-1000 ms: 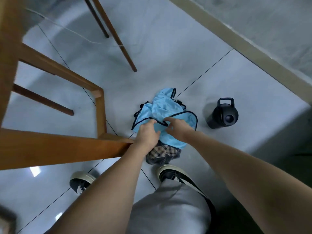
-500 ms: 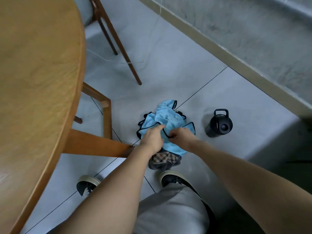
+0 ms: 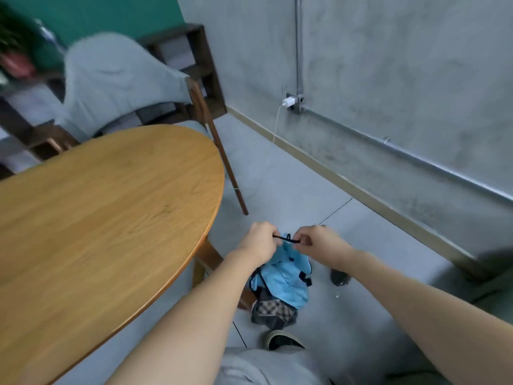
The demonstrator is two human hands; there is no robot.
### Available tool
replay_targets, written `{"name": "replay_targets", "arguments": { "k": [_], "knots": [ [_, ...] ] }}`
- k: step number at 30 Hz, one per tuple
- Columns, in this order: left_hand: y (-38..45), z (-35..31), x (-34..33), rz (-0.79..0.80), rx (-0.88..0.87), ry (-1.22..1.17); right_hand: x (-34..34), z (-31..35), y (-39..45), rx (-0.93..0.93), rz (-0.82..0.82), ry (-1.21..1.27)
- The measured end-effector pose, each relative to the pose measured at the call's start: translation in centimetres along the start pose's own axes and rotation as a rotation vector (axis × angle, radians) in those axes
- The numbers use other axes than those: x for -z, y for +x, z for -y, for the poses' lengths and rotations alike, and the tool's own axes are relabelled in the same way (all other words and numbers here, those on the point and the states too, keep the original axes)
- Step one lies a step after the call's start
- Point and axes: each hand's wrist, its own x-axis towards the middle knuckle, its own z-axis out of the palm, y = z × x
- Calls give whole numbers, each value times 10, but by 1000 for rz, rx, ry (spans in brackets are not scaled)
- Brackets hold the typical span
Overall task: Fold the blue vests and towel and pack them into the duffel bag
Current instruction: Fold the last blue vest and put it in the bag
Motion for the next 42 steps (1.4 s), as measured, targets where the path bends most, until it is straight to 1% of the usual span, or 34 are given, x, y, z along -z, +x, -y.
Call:
{"name": "replay_targets", "arguments": {
  "k": [3,7,13,15,18,22,24,27,29,34,37,42],
  "knots": [
    [-26,-30,42,-90,-68,-2,26,16,-23,-4,-54,-2],
    [-66,-64,101,-262,-147,-16,59,40,-51,-4,-168,-17],
    [-128,-86,179,-516,-222,-1,114,89,-93,60,-368,-30],
    [-148,-90,202,-607,-254,15,137,114,-107,58,-453,36],
    [-175,-99,237,-745,-267,20,174,159,-123,91,-568,207],
    [-207,-106,283,-891,-230,3,226,232,-149,238,-689,376],
    [-226,-111,308,-921,-235,-86,248,267,-163,306,-748,394],
    [-262,-118,349,-951,-257,-283,276,318,-178,397,-813,395],
    [-287,-124,382,-1016,-287,-332,292,351,-183,451,-829,378],
    [-350,-133,485,-1184,-362,-366,339,438,-190,609,-864,340],
    [-384,-129,542,-1258,-372,-277,364,492,-195,688,-889,234],
    [-420,-101,609,-1225,-262,-3,386,557,-181,799,-938,71]
  ]
}}
